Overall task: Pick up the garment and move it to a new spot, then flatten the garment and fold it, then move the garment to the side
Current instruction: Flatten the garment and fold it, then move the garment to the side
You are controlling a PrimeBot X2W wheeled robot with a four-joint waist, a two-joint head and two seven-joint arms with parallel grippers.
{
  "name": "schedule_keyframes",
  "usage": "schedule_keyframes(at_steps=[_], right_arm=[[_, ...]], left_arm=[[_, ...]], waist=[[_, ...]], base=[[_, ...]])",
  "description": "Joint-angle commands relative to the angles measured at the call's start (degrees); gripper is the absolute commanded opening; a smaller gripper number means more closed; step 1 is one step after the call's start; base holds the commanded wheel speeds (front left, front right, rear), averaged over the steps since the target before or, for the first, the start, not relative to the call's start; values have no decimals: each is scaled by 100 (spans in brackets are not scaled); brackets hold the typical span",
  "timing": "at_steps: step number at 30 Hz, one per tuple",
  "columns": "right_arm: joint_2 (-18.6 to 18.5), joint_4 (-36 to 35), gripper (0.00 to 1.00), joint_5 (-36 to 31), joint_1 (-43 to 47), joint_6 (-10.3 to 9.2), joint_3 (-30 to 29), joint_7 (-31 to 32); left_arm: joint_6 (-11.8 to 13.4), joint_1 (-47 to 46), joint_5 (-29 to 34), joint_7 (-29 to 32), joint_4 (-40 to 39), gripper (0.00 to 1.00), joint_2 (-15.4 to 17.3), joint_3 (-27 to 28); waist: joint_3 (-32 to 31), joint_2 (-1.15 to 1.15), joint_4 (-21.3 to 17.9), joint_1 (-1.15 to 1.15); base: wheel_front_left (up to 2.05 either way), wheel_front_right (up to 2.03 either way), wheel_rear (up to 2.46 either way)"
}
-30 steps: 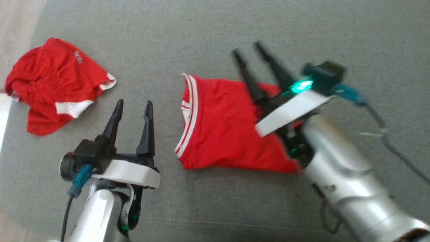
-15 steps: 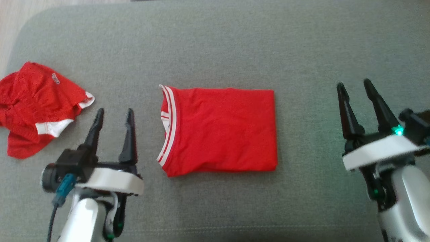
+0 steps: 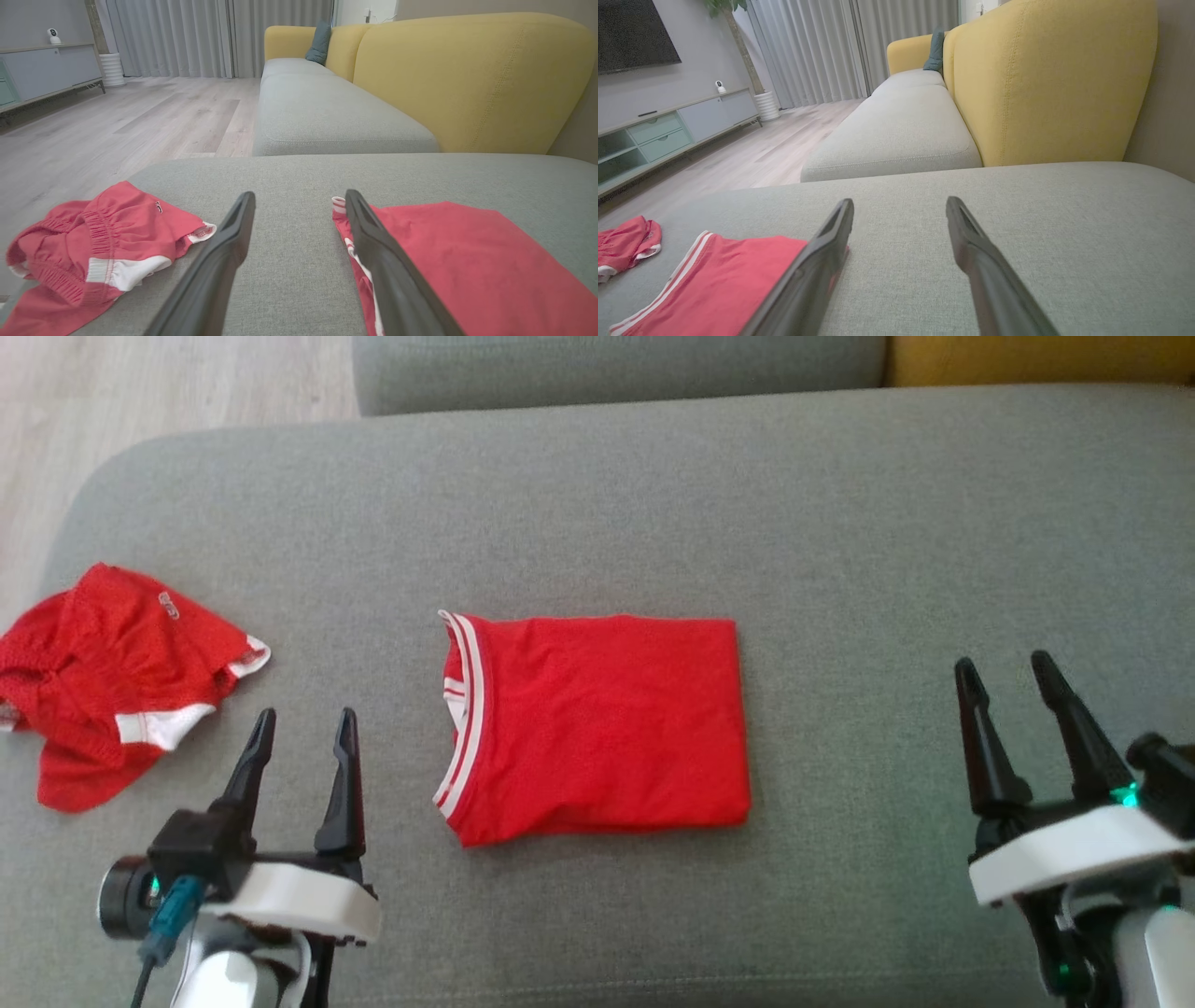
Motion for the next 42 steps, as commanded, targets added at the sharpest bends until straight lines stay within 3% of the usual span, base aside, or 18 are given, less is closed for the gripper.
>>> schedule_keyframes(at_steps=[1, 33, 42], right_arm=[[-1, -296, 100, -59, -16, -5, 64, 57], [91, -557, 100, -158, 220, -5, -42, 290], [85, -410, 100, -152, 61, -5, -85, 503]], left_arm=[[43, -90, 26, 16, -229, 100, 110, 172], [162, -3, -20, 100, -413, 100, 232, 68], [112, -395, 1, 35, -508, 100, 171, -44]], waist=[[-73, 0, -6, 0], [-124, 0, 6, 0], [295, 0, 383, 0]], base=[[0, 0, 0], [0, 0, 0], [0, 0, 0]])
